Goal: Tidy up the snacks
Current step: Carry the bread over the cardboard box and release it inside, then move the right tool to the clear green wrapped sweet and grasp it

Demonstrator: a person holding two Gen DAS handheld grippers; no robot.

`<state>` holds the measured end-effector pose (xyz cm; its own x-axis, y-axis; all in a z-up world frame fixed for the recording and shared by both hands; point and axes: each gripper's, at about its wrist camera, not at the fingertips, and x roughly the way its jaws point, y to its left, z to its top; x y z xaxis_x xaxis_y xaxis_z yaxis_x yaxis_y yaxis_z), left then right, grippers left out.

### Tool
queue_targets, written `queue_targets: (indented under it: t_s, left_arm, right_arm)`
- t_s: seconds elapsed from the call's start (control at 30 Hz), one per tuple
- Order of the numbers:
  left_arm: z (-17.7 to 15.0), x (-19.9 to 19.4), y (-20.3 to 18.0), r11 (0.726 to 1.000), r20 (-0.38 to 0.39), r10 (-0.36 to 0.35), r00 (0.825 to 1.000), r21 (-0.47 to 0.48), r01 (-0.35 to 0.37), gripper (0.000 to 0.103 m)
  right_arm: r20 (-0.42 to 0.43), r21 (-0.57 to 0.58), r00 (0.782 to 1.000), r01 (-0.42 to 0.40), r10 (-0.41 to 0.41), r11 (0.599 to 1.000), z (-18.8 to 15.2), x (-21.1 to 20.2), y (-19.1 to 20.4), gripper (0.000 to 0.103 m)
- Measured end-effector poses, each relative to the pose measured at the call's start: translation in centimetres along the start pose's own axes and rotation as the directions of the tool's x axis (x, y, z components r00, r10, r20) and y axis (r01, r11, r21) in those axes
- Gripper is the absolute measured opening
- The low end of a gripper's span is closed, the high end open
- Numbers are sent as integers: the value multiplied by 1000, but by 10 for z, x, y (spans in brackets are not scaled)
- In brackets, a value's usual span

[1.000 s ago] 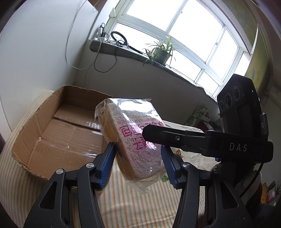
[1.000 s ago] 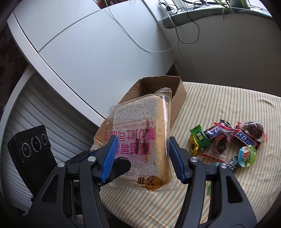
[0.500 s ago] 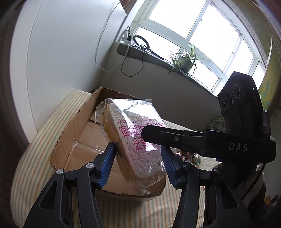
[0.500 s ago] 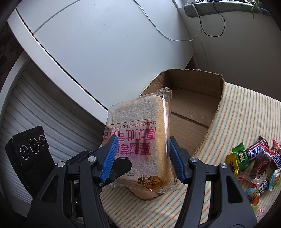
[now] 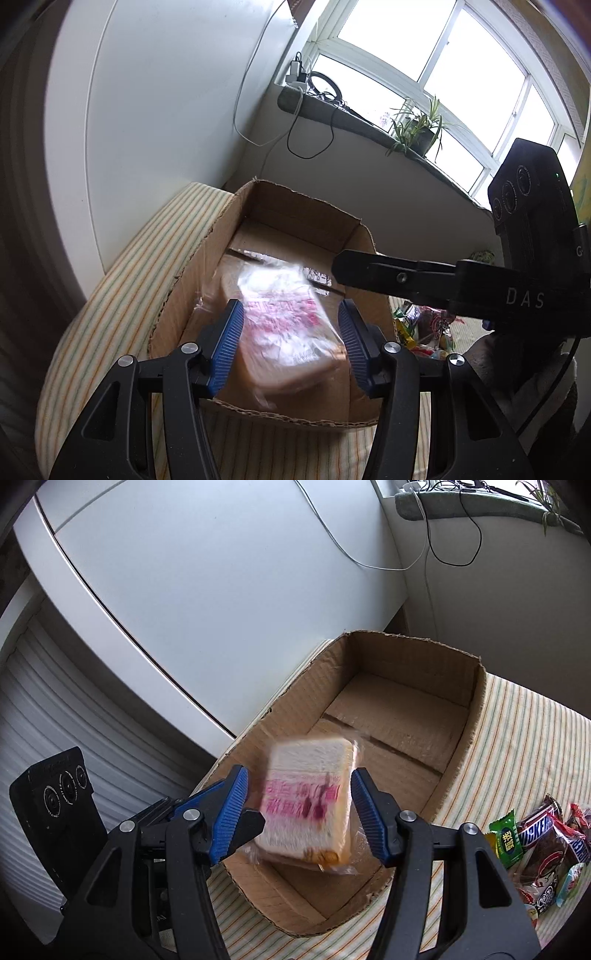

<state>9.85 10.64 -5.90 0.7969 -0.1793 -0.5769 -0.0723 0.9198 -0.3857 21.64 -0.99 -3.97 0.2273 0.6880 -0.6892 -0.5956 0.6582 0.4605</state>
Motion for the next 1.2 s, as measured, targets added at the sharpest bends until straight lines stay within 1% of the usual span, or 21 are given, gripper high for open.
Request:
queue_targets:
  t_s: [0.23, 0.4, 0.57, 0.73, 0.87, 1.03, 1.13, 1.2]
  left_arm:
    - [3, -4, -3, 1000, 13, 14, 1000, -2, -14, 52]
    - [5, -5, -13, 998, 17, 41, 999, 36, -42, 52]
    - [3, -10, -27, 997, 27, 39, 999, 67, -41, 52]
    - [-1, -12, -42, 996, 28, 19, 999, 88, -22, 52]
    - [-5, -12, -55, 995, 24, -6, 1000, 97, 3, 52]
    - [-13, -7, -75, 992, 2, -38, 999, 120, 38, 52]
    - [-19, -3, -87, 989, -16, -62, 998, 134, 63, 52]
    - [-23, 1, -93, 988, -31, -78, 996, 135, 81, 52]
  right_arm:
    - [13, -14, 1000, 24, -24, 1000, -5, -16, -1, 61]
    - [29, -40, 998, 55, -54, 998, -14, -34, -1, 61]
    - [55, -63, 994, 101, -98, 993, -25, -57, -11, 61]
    - [81, -60, 986, 150, -145, 987, -42, -85, -30, 61]
    - [101, -56, 975, 205, -198, 977, -58, -110, -48, 61]
    - [117, -29, 956, 274, -269, 961, -81, -141, -71, 61]
    - [114, -10, 940, 326, -323, 945, -98, -152, -83, 61]
    - [100, 3, 932, 349, -347, 937, -112, -157, -93, 61]
